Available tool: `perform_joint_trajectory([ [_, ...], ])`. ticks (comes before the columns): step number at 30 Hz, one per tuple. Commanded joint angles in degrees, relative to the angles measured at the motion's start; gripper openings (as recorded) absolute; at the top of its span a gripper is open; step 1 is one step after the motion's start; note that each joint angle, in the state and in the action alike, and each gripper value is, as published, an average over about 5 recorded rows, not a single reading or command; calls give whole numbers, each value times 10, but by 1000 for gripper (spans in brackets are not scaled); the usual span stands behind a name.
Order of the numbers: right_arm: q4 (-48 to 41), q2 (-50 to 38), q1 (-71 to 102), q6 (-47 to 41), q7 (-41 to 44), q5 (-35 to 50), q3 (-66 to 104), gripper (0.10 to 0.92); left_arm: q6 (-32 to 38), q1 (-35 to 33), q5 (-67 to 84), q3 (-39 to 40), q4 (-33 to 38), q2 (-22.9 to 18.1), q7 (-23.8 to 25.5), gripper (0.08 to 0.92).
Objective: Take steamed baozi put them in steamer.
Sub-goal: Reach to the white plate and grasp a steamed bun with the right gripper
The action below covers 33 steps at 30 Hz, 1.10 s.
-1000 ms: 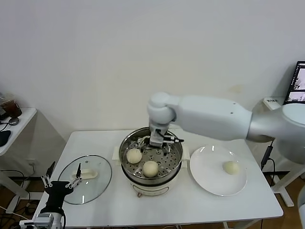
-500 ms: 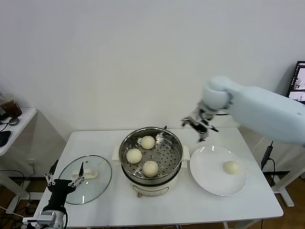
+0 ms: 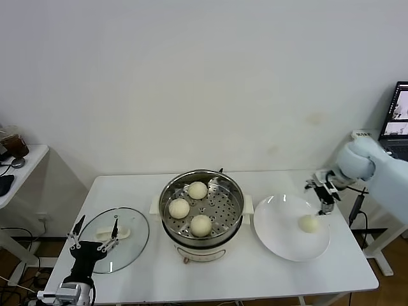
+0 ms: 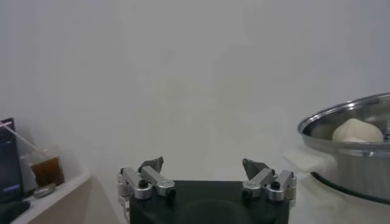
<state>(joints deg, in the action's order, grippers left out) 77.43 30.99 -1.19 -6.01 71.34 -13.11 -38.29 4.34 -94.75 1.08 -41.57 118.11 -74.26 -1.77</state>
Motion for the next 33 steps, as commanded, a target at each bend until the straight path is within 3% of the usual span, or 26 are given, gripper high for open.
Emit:
perform_joint_trajectory([
  [1,-75,-11,177,9,-12,-82,145,823,1,-2,0,0,1,0,0,823],
  [22,-157,116,160,24,-47,-120,138,823,2,-8,0,-14,-2,-3,0,823],
  [30,-163,129,160,17,-48,-138,139,821,2,-7,1,-15,-4,-3,0,823],
  [33,-162,128,159,12,-47,-140,140,786,2,-6,1,-15,-5,-3,0,823],
])
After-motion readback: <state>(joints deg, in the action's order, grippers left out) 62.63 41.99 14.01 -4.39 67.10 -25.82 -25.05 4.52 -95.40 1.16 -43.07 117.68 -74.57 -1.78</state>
